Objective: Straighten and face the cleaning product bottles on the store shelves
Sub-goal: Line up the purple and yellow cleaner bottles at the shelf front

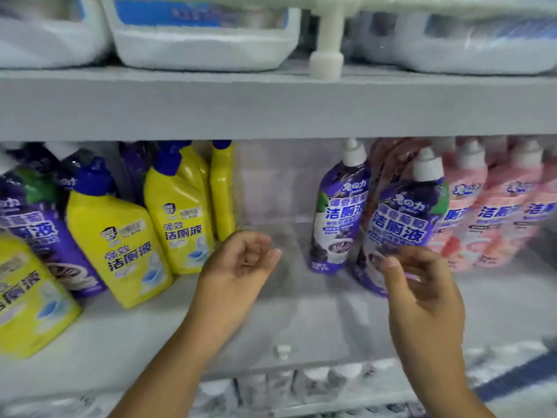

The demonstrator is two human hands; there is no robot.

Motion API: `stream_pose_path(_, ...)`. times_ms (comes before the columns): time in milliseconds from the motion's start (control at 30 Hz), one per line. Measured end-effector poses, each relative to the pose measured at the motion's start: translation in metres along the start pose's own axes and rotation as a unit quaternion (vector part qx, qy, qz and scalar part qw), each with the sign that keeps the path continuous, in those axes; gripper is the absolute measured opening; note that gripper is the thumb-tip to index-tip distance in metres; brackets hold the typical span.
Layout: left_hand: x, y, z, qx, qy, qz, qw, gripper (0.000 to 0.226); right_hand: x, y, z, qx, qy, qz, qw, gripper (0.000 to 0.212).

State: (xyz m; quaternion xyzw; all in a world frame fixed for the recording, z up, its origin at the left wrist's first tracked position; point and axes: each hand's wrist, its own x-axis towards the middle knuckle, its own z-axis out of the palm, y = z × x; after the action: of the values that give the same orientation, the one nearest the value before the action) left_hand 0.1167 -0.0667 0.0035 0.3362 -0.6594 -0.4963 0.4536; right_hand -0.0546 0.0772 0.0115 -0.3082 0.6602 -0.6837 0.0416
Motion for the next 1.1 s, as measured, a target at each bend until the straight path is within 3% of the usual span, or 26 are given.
stream_pose_path(67,0.02,-0.002,0.037,0.029,-0.021,0.012,0.999,0.041,0.022,0.016,-0.027,-0.044,0.04,0.013,0.998,0.024)
stream_pose_path(167,0.046,-0.008,0.082,0.068,-0.046,0.004,0.997,0.056,0.045,0.039,-0.039,-0.061,-0.031,0.037,0.997,0.045)
stream_pose_path(300,0.057,-0.015,0.111,0.111,-0.054,-0.01,0.992,0.045,0.054,0.051,-0.024,-0.071,-0.099,0.027,0.992,0.046)
stream_pose_path(500,0.053,-0.021,0.082,0.131,0.014,-0.006,0.991,0.033,0.073,0.062,0.013,-0.004,-0.155,0.015,0.988,0.043)
stream_pose_path(700,0.093,-0.034,0.036,0.139,0.044,-0.006,0.989,0.036,0.125,0.078,0.079,0.099,-0.238,0.045,0.965,0.044)
stream_pose_path(867,0.131,-0.056,0.036,0.126,0.029,-0.027,0.991,0.041,0.155,0.102,0.105,0.081,-0.225,0.047,0.97,0.05)
stream_pose_path(1100,0.16,-0.067,0.043,0.074,0.013,-0.033,0.997,0.058,0.173,0.112,0.109,0.096,-0.265,0.037,0.959,0.039)
